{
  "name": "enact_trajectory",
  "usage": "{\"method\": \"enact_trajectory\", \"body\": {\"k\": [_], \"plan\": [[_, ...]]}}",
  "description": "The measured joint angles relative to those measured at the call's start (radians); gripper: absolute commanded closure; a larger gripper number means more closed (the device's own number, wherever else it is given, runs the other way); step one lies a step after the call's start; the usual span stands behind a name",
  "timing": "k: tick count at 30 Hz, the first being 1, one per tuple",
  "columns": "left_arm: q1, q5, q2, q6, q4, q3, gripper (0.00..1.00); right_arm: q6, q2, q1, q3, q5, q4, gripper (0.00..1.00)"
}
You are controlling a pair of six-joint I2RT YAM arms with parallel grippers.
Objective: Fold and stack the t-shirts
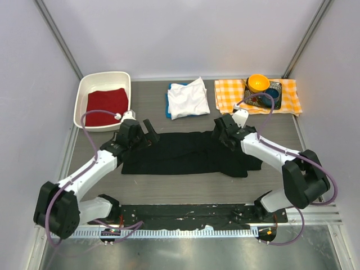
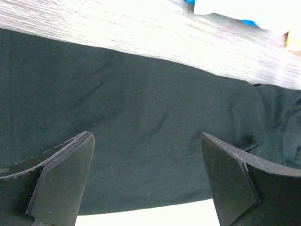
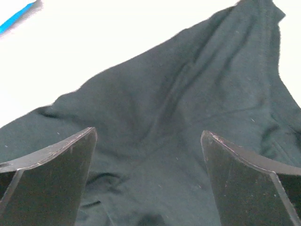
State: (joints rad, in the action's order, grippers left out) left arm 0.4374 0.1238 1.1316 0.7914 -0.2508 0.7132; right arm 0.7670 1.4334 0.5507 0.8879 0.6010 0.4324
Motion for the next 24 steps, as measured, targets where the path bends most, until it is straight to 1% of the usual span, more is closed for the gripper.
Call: {"method": "enact_trajectory", "body": {"k": [5,10,14,19,24], "plan": [[0.000,-0.018,0.137,-0.024,0.084,-0.018,0.00,-0.038,0.018,-0.051,-0.035,-0.096,-0.152,0.00],[0.001,-0.024,0.266,-0.038,0.151,-0.024,0.00,-0.056,0.018,-0.062,-0.053,-0.142,-0.216,0.00],[0.005,-0.021,0.341,-0.039,0.199,-0.024,0.00,-0.057,0.026,-0.097,-0.074,-0.164,-0.250,0.00],[0.024,0.000,0.345,-0.033,0.284,-0.054,0.01,-0.055,0.090,-0.156,-0.122,-0.189,-0.299,0.00],[0.064,0.056,0.298,0.011,0.376,-0.138,0.02,-0.062,0.154,-0.181,-0.123,-0.195,-0.373,0.00]]}}
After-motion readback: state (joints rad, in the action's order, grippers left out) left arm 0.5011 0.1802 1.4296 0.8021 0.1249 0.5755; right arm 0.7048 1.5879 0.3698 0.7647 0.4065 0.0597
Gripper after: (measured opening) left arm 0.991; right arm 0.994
